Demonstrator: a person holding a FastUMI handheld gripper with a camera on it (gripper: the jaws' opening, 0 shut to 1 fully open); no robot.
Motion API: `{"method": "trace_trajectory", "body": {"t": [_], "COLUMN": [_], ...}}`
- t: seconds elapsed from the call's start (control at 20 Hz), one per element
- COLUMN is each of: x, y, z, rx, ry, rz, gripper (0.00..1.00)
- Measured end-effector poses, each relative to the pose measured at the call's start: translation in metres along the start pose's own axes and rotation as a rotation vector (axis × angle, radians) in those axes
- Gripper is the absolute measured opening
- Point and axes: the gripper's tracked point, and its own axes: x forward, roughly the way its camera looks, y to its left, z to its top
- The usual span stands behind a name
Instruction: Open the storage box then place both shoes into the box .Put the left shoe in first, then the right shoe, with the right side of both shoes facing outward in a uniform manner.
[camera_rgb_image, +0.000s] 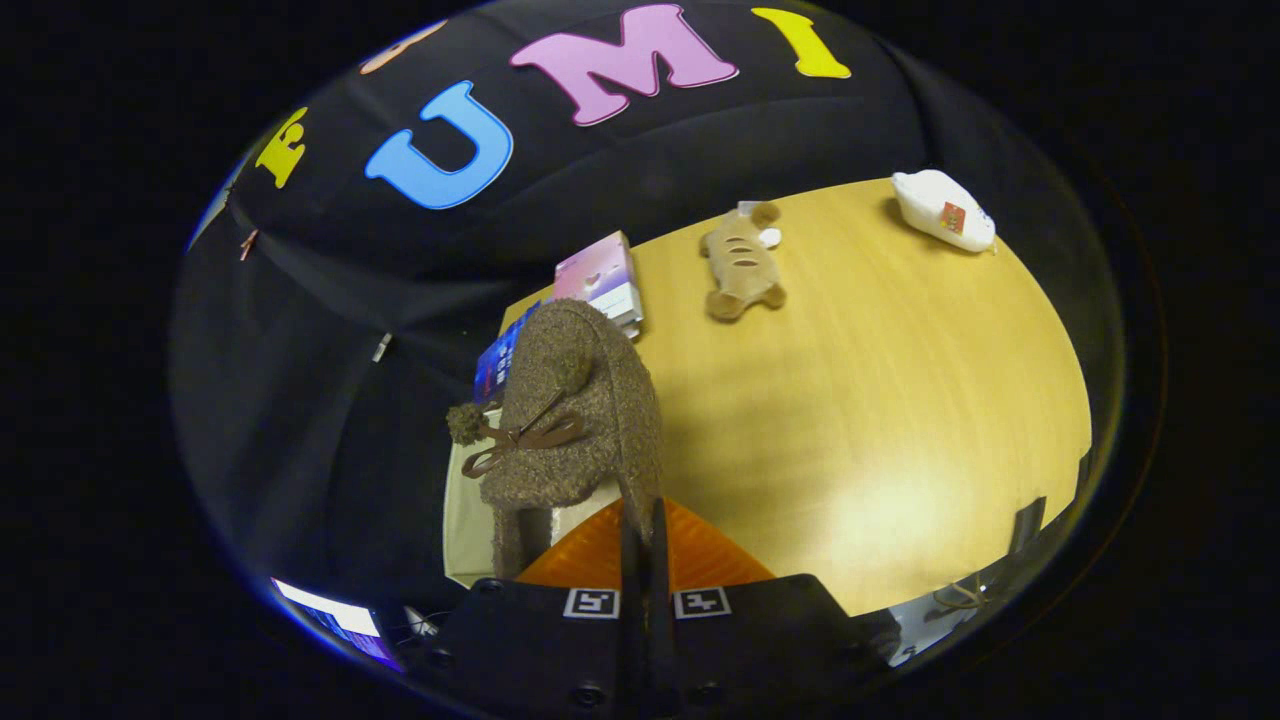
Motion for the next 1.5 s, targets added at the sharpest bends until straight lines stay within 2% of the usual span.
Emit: {"method": "trace_trajectory", "body": {"t": [0.15,0.35,0.6,0.7,0.95,1.05,1.1,1.15,1.2,1.25,1.4,1.5], "x": [0.026,0.075,0.127,0.143,0.155,0.157,0.158,0.159,0.157,0.154,0.148,0.143], "y": [0.051,0.093,0.096,0.099,0.085,0.083,0.091,0.096,0.1,0.105,0.12,0.119], "z": [-0.019,-0.048,-0.078,-0.086,-0.093,-0.099,-0.099,-0.099,-0.097,-0.094,-0.088,-0.083], "rx": [0.019,0.007,-0.024,-0.048,-0.15,-0.148,-0.128,-0.116,-0.122,-0.141,-0.188,-0.208], "ry": [0.04,0.099,0.14,0.157,0.154,0.169,0.172,0.171,0.164,0.159,0.134,0.109], "rz": [0.029,-0.014,-0.195,-0.239,-0.374,-0.378,-0.345,-0.323,-0.303,-0.286,-0.247,-0.241], "gripper": [0.05,0.05,0.05,0.05,0.06,0.07,0.09,0.15,0.3,0.39,0.87,1.0]}}
